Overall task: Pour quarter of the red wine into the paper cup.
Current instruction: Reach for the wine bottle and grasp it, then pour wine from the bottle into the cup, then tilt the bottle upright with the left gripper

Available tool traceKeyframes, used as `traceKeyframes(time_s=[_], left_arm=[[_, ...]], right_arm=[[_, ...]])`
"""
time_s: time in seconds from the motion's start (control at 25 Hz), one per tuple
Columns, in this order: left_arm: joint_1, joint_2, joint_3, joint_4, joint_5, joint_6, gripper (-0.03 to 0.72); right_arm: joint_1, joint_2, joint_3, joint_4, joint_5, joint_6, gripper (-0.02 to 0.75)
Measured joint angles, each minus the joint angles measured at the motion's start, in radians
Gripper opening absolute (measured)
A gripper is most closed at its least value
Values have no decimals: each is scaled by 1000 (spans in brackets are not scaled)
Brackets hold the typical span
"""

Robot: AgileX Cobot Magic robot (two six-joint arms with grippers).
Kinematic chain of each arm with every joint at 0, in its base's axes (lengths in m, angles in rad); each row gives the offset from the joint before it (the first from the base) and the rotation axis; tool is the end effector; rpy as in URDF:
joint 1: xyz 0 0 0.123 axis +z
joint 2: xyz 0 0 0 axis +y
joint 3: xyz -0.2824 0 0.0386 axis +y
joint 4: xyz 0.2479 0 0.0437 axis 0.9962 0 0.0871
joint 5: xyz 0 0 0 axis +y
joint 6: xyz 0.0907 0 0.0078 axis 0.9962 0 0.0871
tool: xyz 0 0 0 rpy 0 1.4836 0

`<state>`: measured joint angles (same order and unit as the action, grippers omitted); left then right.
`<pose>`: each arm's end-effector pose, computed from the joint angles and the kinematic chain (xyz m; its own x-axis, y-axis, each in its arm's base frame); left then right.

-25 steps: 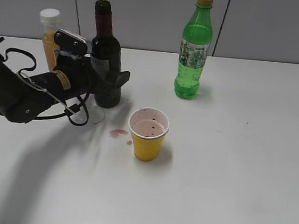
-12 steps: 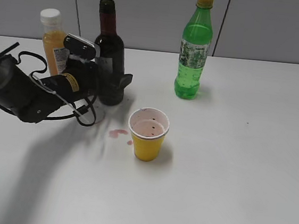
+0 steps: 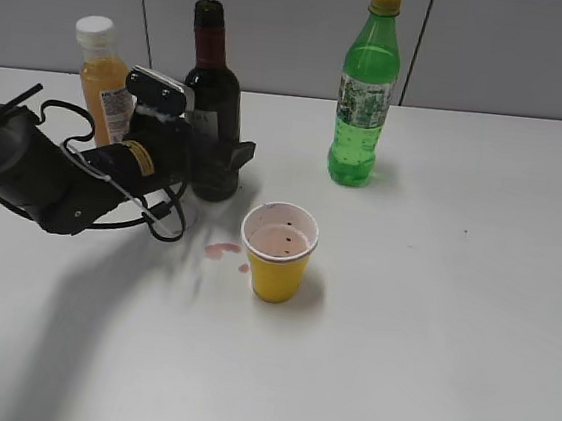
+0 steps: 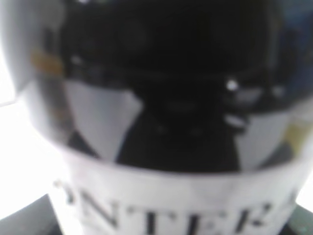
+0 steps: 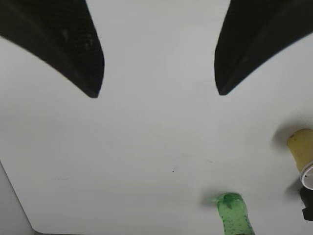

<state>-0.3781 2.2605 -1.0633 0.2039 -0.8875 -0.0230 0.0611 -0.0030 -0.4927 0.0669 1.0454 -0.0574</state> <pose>0.3926 -0.1713 0.0806 -0.1592 0.1765 -0.9713 0.5265 0.8474 0.0677 -0.0042 0.0050 0.2765 -0.4417 -0.0508 -0.8957 -0.1232 0.9924 0.0044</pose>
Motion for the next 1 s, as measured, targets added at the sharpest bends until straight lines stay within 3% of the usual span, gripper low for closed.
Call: traceKeyframes(time_s=[0.32, 0.56, 0.84, 1.0], left_arm=[[-11, -90, 17, 2, 35, -1, 530], [-13, -194, 138, -37, 29, 14, 530], [-67, -349, 321, -311, 36, 281, 530], [-142, -398, 386, -473, 35, 480, 530]], right_arm=[[0, 0, 0, 1, 0, 0, 534], [0, 0, 0, 1, 0, 0, 534], [0, 0, 0, 1, 0, 0, 534], [0, 0, 0, 1, 0, 0, 534]])
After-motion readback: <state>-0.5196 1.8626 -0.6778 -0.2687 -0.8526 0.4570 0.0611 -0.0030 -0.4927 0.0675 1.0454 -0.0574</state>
